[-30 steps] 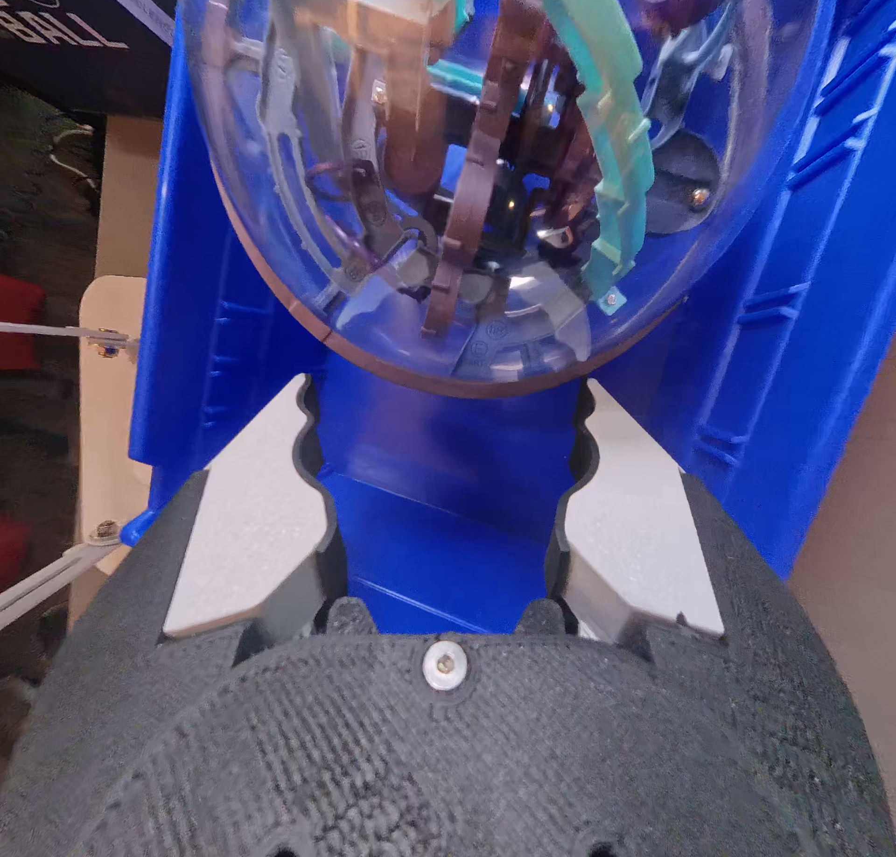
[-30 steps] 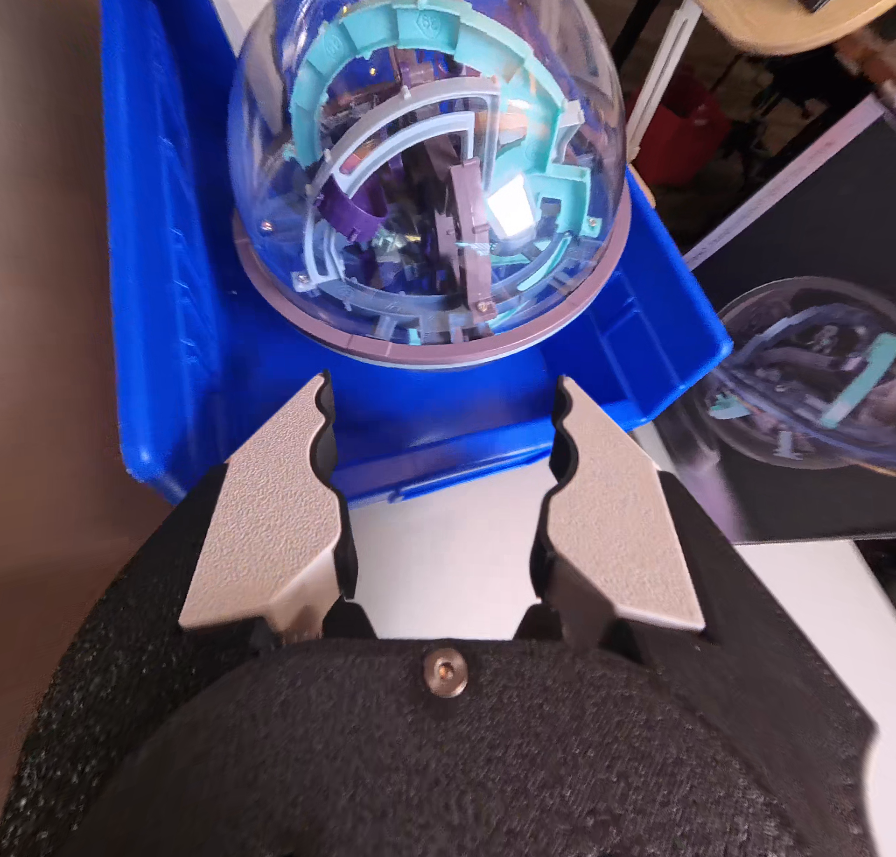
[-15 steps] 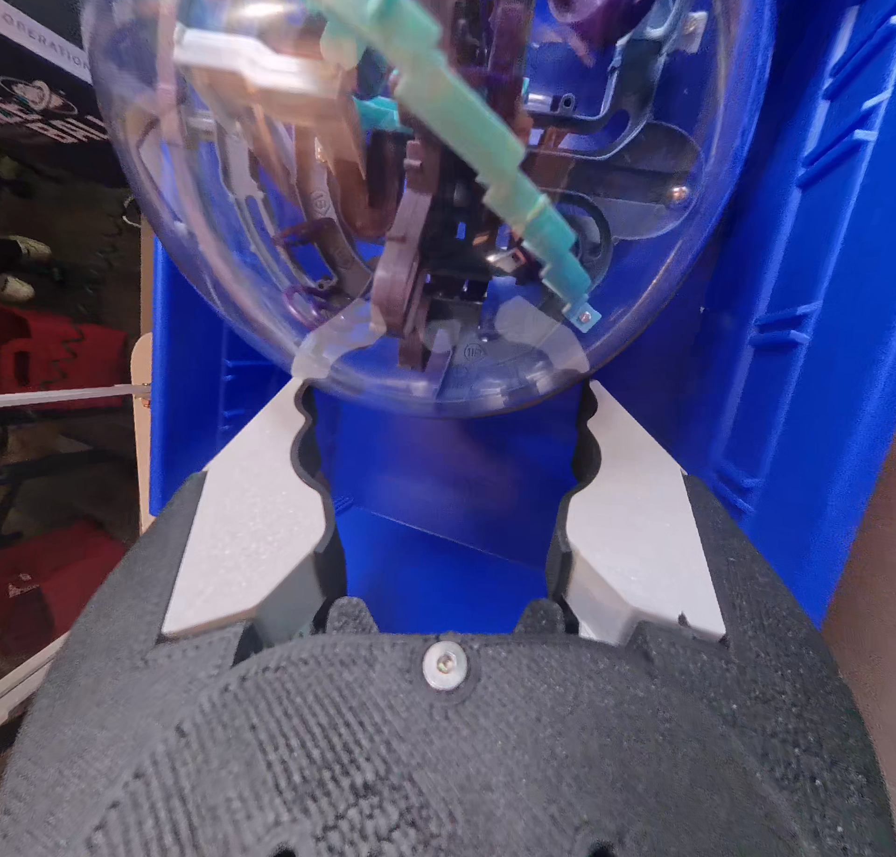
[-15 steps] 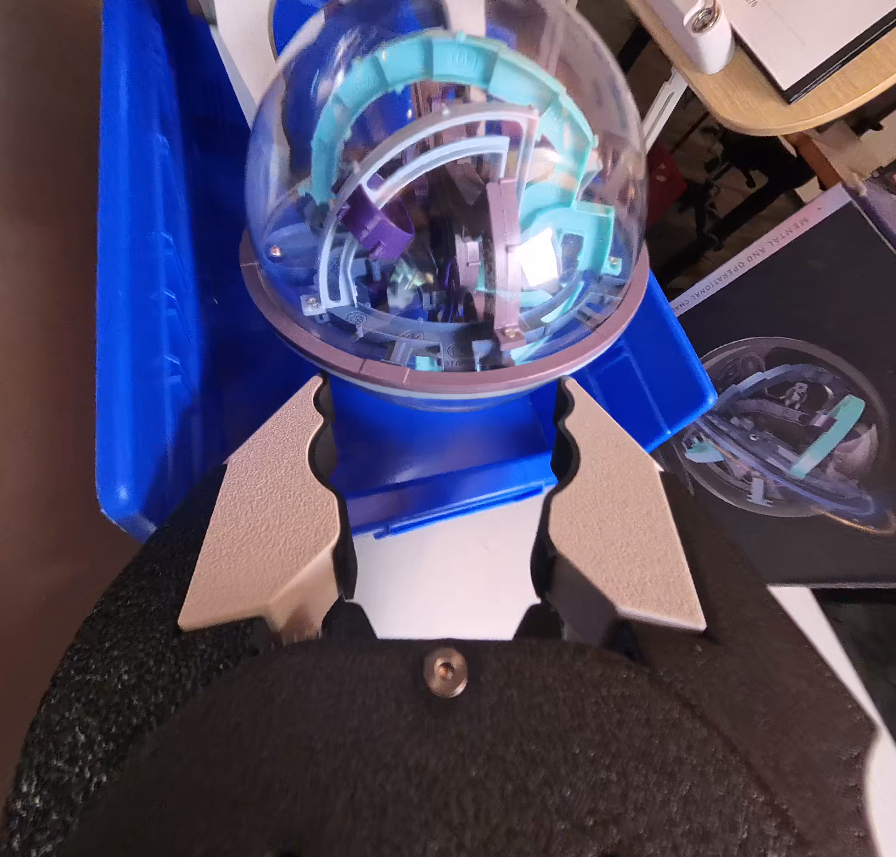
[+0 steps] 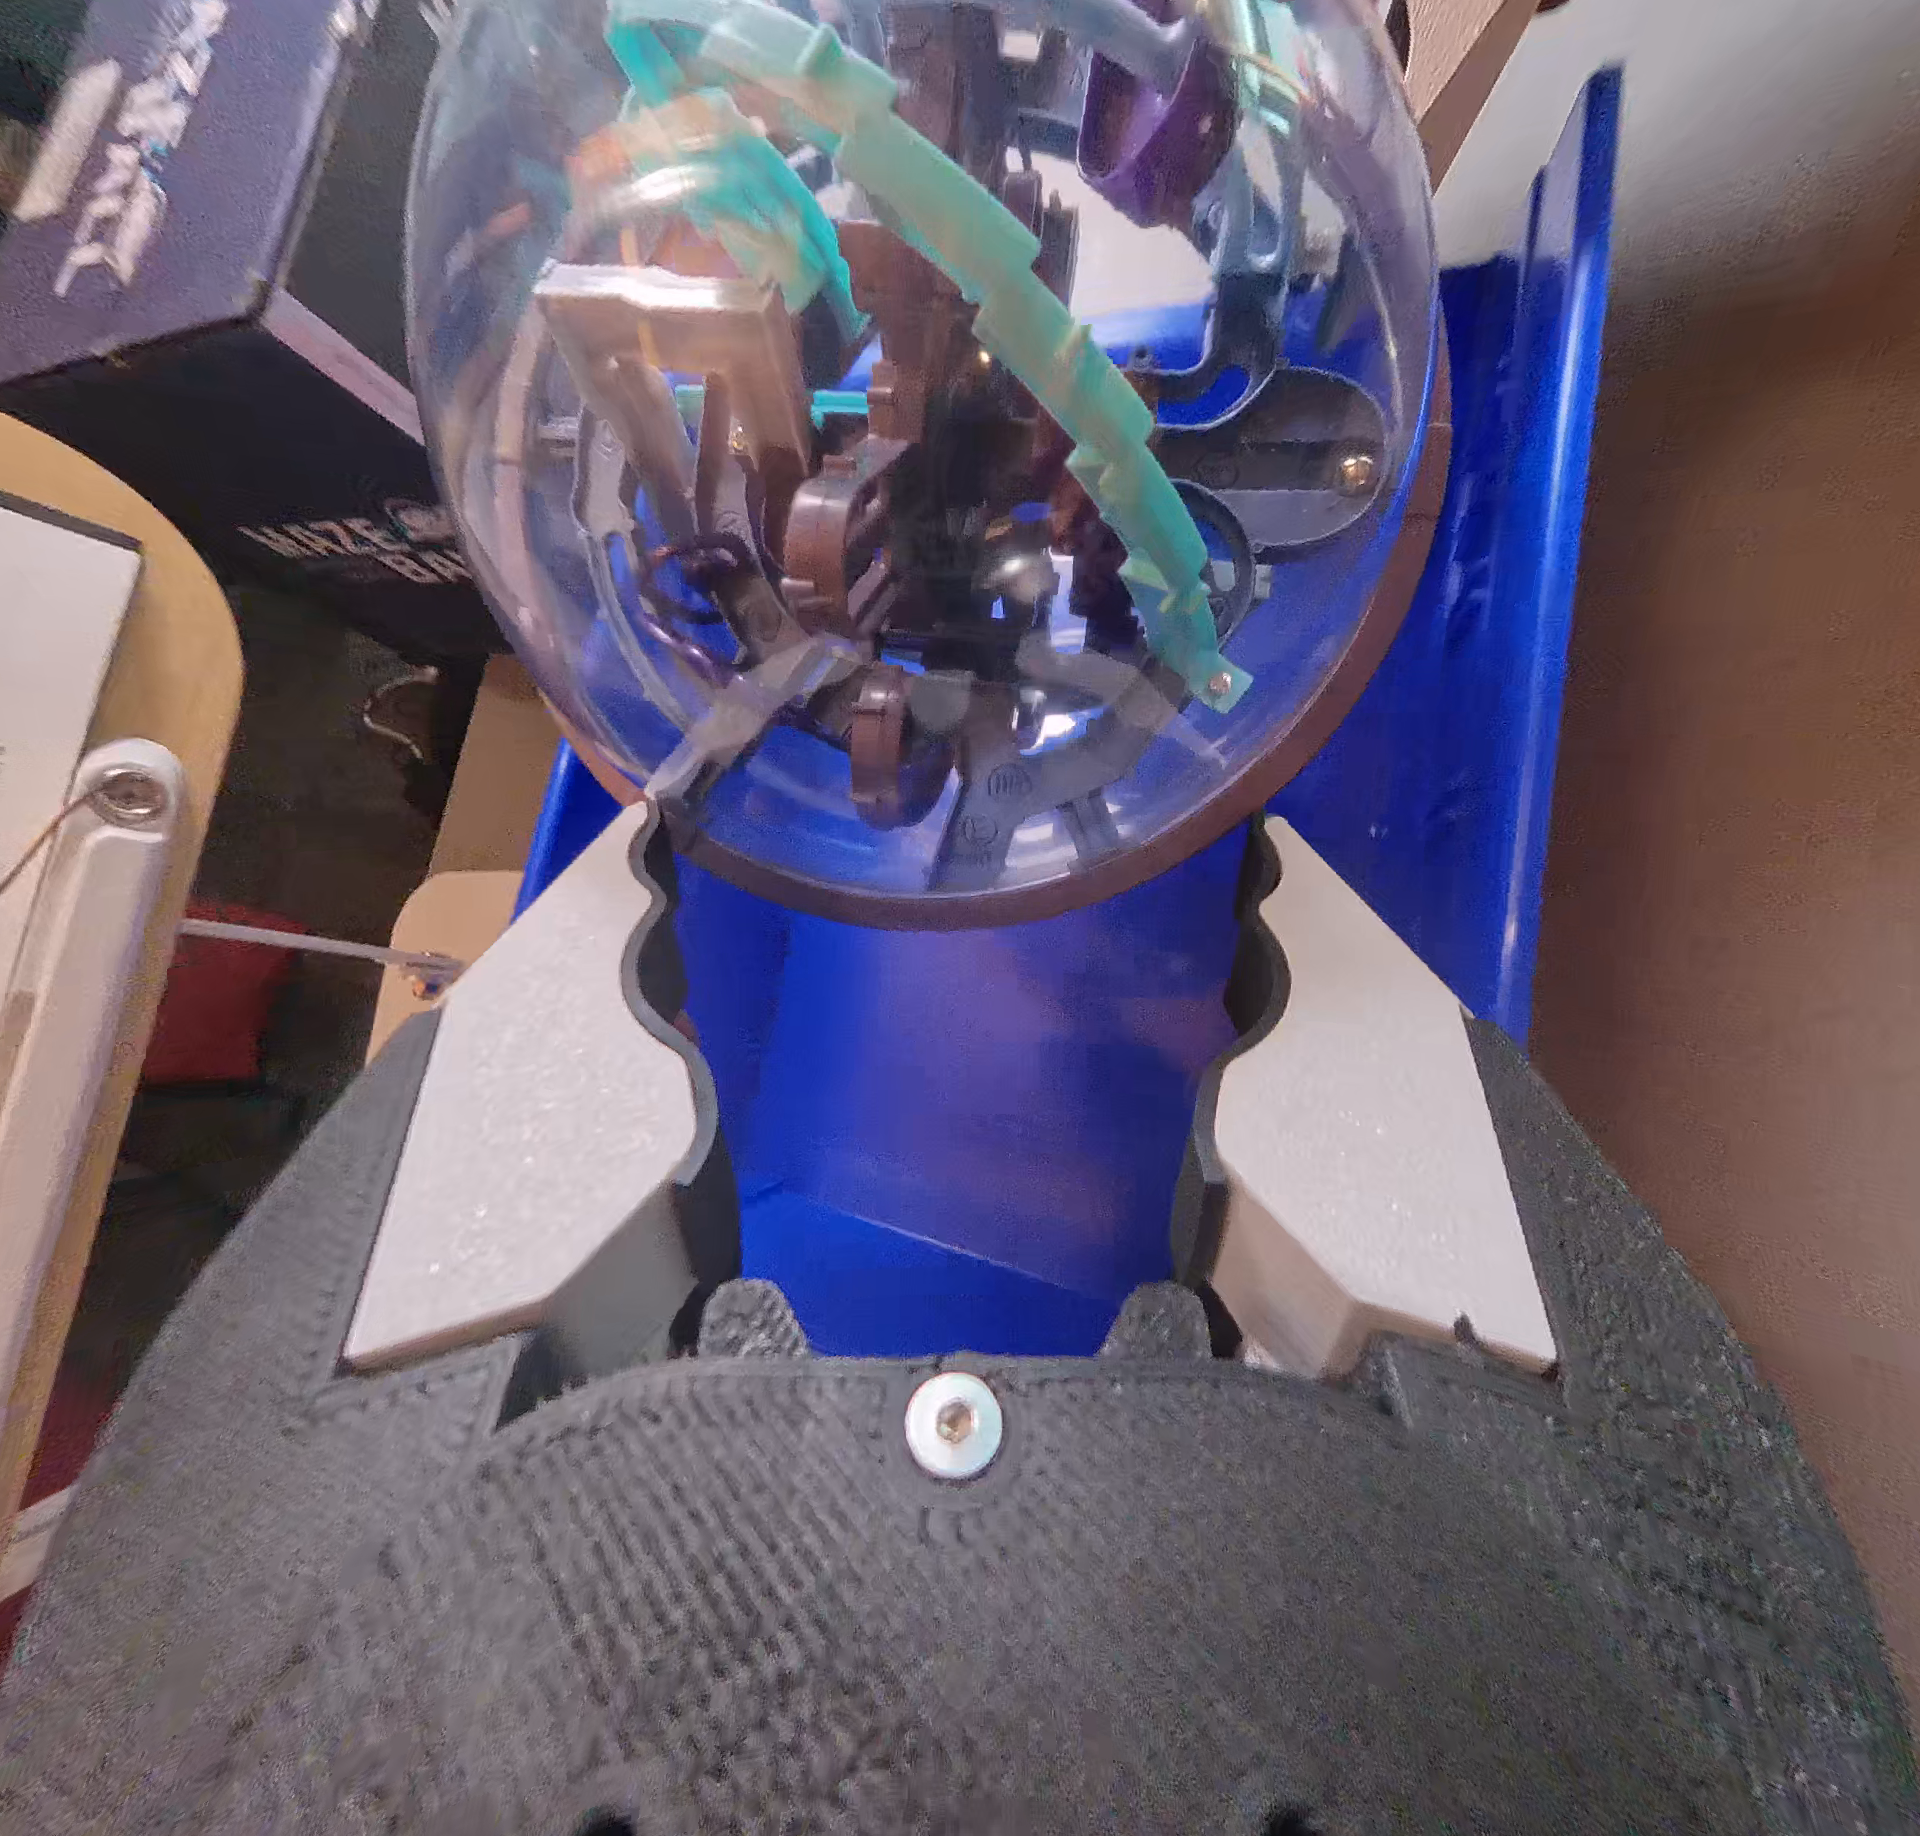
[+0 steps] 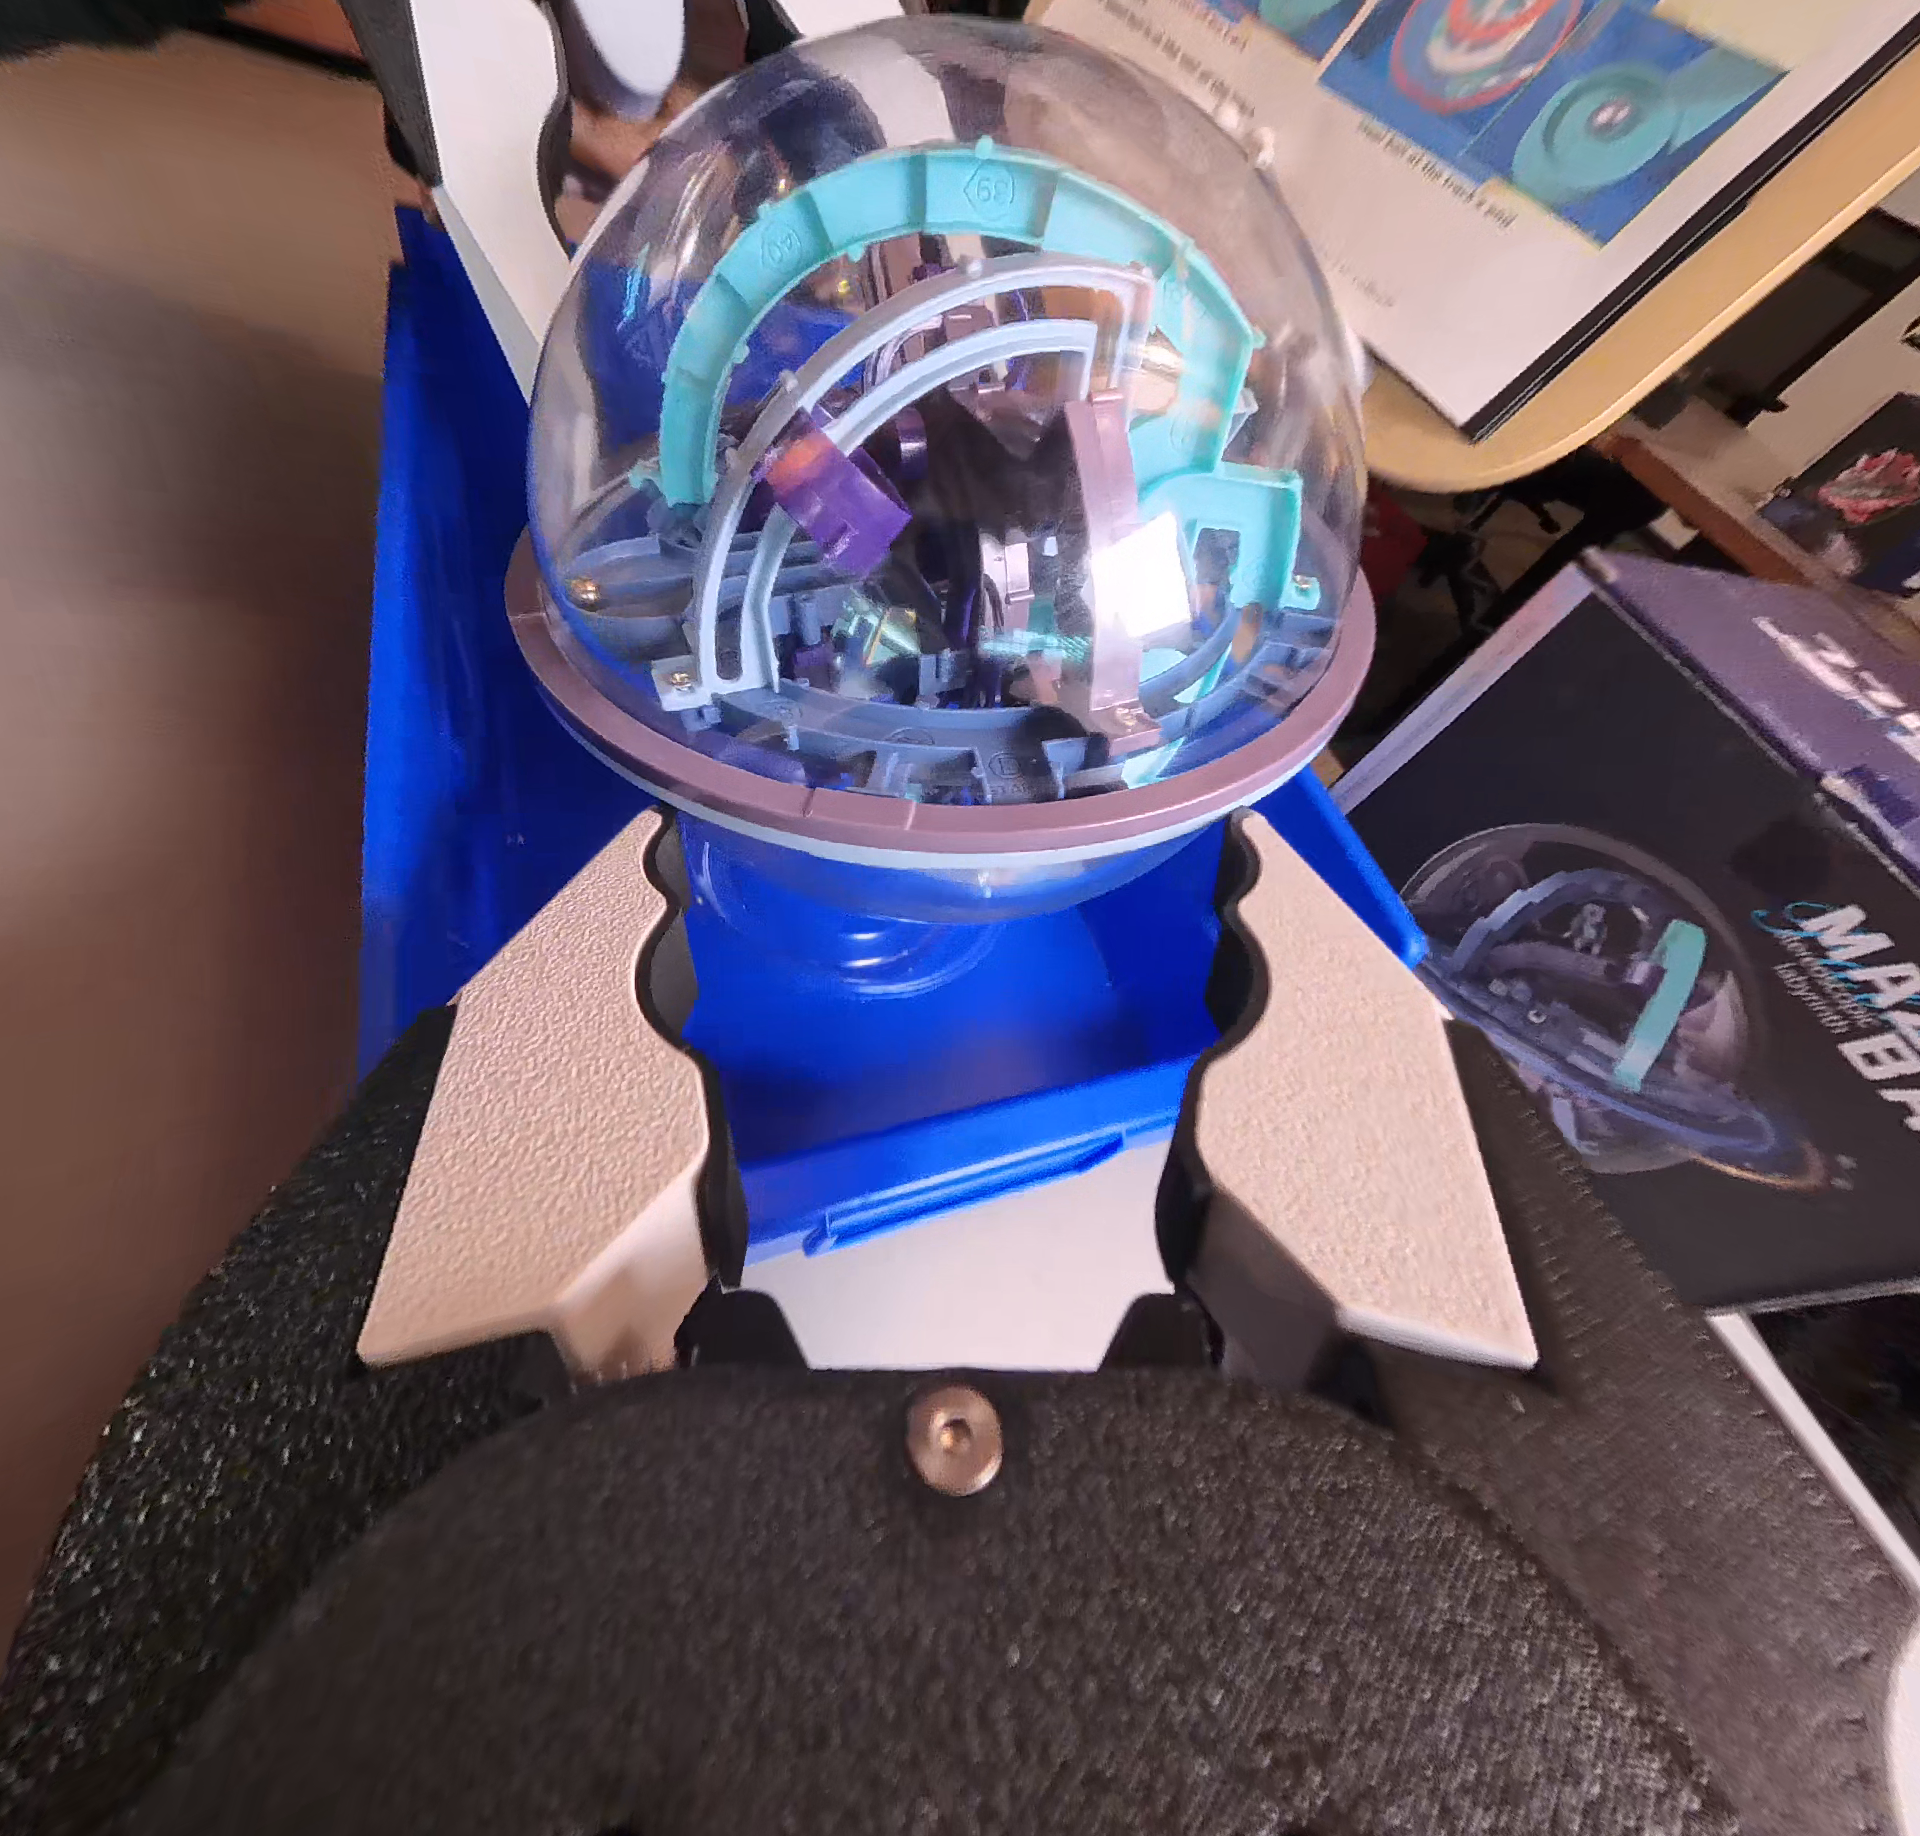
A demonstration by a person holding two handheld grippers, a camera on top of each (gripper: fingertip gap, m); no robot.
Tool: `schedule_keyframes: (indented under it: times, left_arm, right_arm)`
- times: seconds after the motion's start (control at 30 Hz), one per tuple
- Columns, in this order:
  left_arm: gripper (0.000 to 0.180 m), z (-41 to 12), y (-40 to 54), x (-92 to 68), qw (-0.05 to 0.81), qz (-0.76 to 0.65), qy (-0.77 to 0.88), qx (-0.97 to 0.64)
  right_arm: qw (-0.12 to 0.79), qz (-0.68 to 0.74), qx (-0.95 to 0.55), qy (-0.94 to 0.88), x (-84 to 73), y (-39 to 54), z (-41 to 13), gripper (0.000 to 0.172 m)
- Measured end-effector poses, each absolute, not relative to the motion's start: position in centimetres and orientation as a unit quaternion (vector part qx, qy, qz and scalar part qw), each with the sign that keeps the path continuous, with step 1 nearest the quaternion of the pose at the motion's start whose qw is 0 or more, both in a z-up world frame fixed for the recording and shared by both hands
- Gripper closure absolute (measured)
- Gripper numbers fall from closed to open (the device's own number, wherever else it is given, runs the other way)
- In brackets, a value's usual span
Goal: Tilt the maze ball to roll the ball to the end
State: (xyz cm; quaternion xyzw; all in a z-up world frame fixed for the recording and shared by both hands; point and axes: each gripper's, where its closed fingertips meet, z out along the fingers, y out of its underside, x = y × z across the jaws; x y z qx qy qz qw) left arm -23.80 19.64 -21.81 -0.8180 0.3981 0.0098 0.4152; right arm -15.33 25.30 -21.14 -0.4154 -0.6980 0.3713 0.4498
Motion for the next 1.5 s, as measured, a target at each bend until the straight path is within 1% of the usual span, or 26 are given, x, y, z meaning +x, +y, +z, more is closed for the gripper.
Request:
schedule_keyframes:
  times: [0.17,0.3,0.5,0.7,0.8,0.97,1.23,1.33,1.5]
  left_arm:
    - [0.073,-19.4,19.2,-22.4,0.479,-0.05,0.38,-0.79]
    - [0.065,-15.8,18.5,-21.2,0.558,-0.102,0.351,-0.745]
    - [0.062,-11.4,16.4,-19.6,0.636,-0.111,0.332,-0.688]
    - [0.059,-8.8,13.2,-17.7,0.692,-0.113,0.307,-0.644]
    - [0.054,-8.2,12.0,-16.9,0.705,-0.108,0.29,-0.638]
    - [0.05,-7.3,9.7,-14.8,0.725,-0.1,0.277,-0.622]
    - [0.037,-6.5,6.0,-9.9,0.783,-0.075,0.26,-0.559]
    - [0.035,-7.2,4.7,-8.4,0.792,-0.082,0.252,-0.55]
    - [0.035,-9.6,3.6,-7.5,0.777,-0.128,0.23,-0.573]
  right_arm:
    - [0.456,0.416,-0.404,-0.675,-14.7,24.6,-19.0,0.068]
    - [0.477,0.44,-0.386,-0.656,-14.2,23.8,-16.6,0.068]
    - [0.496,0.465,-0.36,-0.638,-13.3,21.9,-13.2,0.067]
    - [0.503,0.478,-0.336,-0.637,-12.1,18.8,-10.8,0.065]
    - [0.509,0.477,-0.329,-0.636,-11.6,17.2,-10.0,0.065]
    - [0.515,0.492,-0.328,-0.622,-10.0,14.7,-9.4,0.064]
    - [0.529,0.501,-0.319,-0.606,-5.9,10.2,-9.0,0.064]
    - [0.526,0.502,-0.319,-0.608,-4.4,8.7,-9.6,0.064]
    - [0.521,0.516,-0.313,-0.603,-2.8,7.3,-10.6,0.068]
